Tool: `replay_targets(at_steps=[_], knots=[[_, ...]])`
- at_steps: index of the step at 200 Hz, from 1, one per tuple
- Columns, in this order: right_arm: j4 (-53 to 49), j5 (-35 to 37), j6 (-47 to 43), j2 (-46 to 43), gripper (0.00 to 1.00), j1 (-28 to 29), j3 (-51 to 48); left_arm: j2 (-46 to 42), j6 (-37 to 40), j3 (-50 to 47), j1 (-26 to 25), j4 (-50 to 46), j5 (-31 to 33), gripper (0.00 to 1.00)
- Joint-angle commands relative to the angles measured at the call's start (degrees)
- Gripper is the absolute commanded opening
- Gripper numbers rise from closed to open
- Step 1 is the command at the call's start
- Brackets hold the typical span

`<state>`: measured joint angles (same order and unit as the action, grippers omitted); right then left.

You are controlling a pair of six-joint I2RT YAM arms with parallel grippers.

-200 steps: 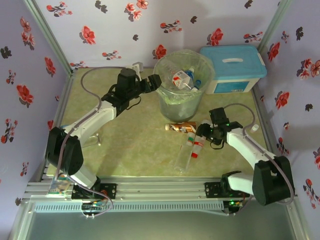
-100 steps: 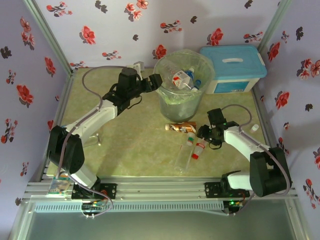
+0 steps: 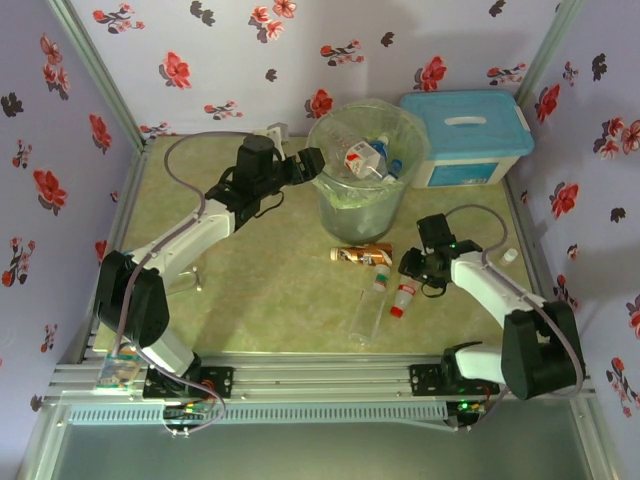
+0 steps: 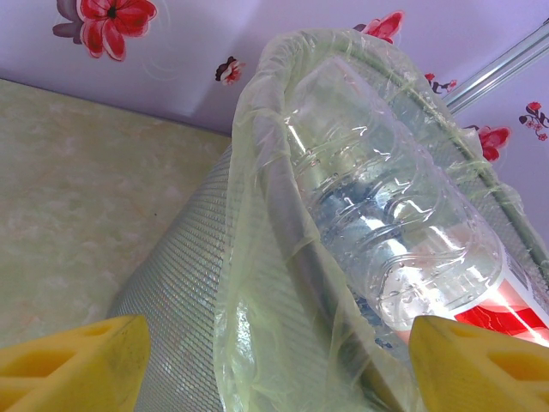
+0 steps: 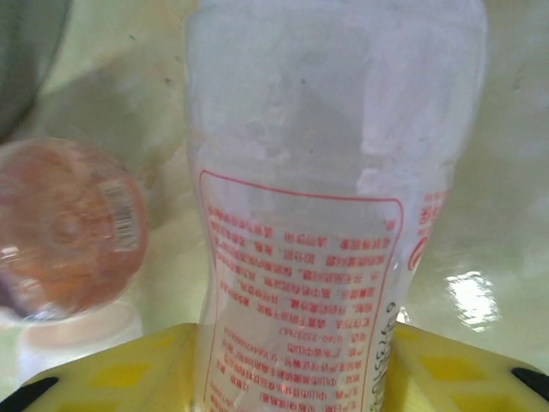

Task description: Put the plastic bottles in the bin

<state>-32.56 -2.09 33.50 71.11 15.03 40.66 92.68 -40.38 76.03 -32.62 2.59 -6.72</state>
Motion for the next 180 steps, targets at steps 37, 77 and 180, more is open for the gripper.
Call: replay_targets(at_steps=[37, 77, 180], knots=[[-17.00, 11.02, -13.15, -10.44, 0.50, -1.62, 20.19, 0.67, 0.78, 1.33, -0.32, -0.22, -0.49, 0.79], [-15.41, 11.50, -23.78, -9.08, 0.49, -1.85, 36.08, 1.00, 0.99, 1.39, -0.26, -0.26, -0.57, 0.79], [-4.79, -4.52, -35.06, 17.67, 0.46, -1.41, 72.76, 2.48, 0.78, 2.13, -0.27, -0.92, -1.11, 0.79]])
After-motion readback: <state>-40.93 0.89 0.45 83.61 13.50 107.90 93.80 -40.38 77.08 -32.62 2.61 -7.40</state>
